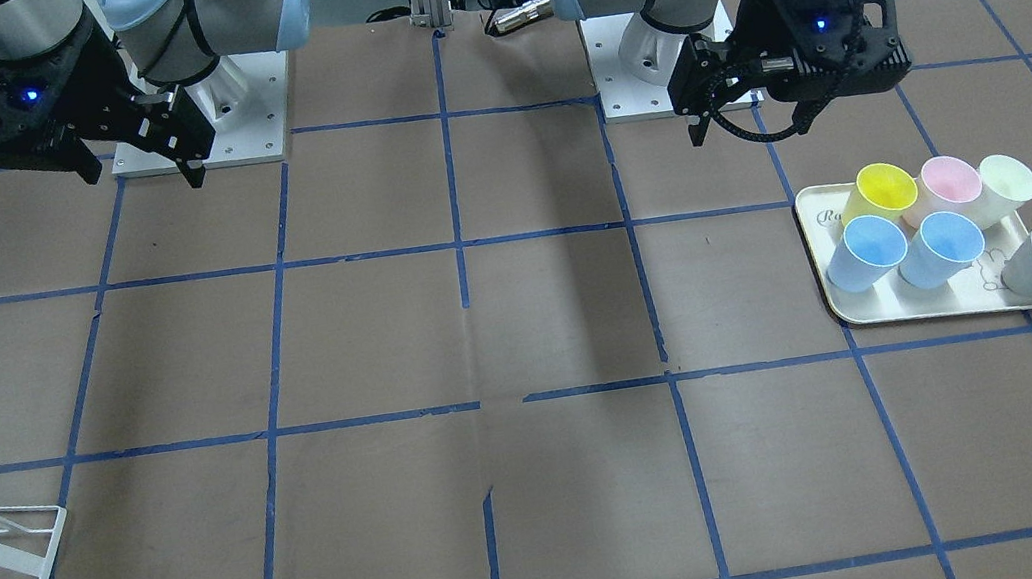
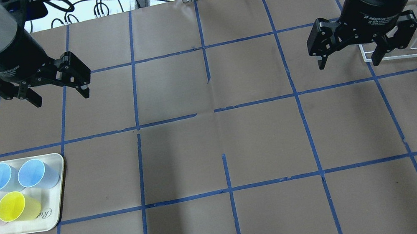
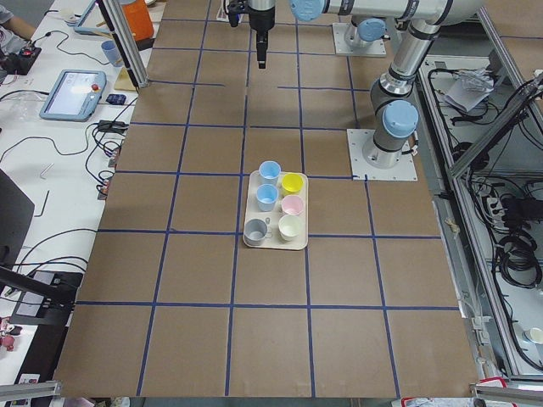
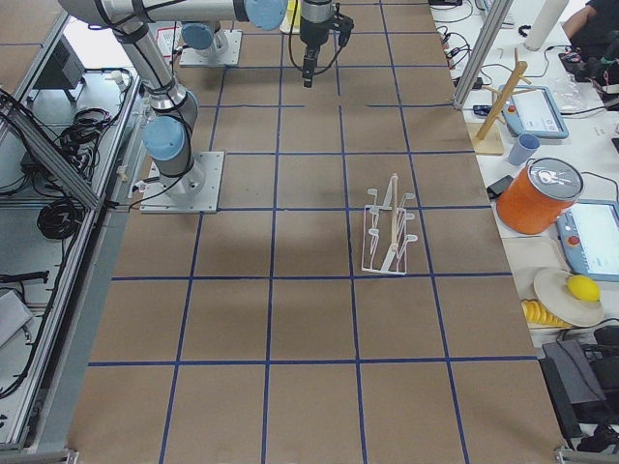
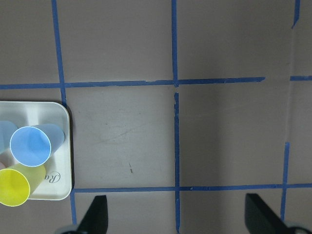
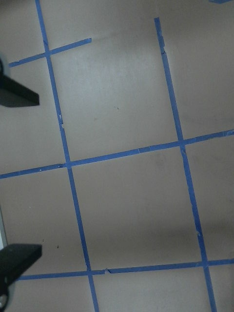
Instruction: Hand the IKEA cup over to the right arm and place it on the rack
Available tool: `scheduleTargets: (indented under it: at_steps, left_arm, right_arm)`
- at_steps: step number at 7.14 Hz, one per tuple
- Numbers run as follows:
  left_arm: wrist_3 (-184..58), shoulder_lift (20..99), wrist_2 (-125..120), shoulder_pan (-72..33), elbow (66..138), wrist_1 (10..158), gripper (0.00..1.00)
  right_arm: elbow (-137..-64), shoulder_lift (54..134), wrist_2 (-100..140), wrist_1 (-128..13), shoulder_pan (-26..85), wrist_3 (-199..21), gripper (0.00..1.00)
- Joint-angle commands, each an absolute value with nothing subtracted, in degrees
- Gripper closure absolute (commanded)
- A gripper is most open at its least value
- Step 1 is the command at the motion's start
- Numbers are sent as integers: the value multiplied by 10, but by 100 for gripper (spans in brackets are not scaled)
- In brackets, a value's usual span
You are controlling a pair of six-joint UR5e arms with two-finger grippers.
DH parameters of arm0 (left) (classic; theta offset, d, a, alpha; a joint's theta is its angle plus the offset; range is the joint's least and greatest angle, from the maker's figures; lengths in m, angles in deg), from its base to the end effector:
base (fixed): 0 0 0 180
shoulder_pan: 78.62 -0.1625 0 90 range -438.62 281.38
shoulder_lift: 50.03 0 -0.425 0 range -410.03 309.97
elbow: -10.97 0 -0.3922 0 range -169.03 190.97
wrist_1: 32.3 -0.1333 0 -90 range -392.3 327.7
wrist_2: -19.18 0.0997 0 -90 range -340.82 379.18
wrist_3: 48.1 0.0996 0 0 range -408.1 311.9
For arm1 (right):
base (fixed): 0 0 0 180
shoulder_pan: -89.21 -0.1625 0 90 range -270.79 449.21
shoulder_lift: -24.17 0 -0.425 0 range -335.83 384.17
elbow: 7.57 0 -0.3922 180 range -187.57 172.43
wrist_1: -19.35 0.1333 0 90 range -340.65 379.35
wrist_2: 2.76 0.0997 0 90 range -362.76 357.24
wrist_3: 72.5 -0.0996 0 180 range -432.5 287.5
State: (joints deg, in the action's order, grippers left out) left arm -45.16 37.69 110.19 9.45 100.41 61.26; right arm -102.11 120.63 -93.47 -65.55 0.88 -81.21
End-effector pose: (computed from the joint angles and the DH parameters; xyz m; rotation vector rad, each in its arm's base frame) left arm -0.1155 -0.4774 0.5058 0.0277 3.1243 0.0208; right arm 0.1192 -0.4418 0.4930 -0.2821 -3.1119 -0.0854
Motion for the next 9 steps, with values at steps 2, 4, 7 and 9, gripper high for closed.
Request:
scheduleTargets:
  at_steps: [2, 4, 7, 9]
  left_arm:
    - [-448, 375, 1102, 93, 1004, 611, 0]
    - [-448, 370, 1102, 94, 1006, 612, 0]
    - [-443, 366, 1106, 86, 1005, 619, 0]
    - [-351, 341, 1186, 11, 1007, 648, 0]
  right_arm:
    - [-1013, 1208, -932, -655, 9, -816, 0]
    - [-1013, 1208, -934, -656, 9, -817, 0]
    - [-1019, 1208, -925, -657, 9, -817, 0]
    - [-1020, 1208, -926, -658, 9, -814, 0]
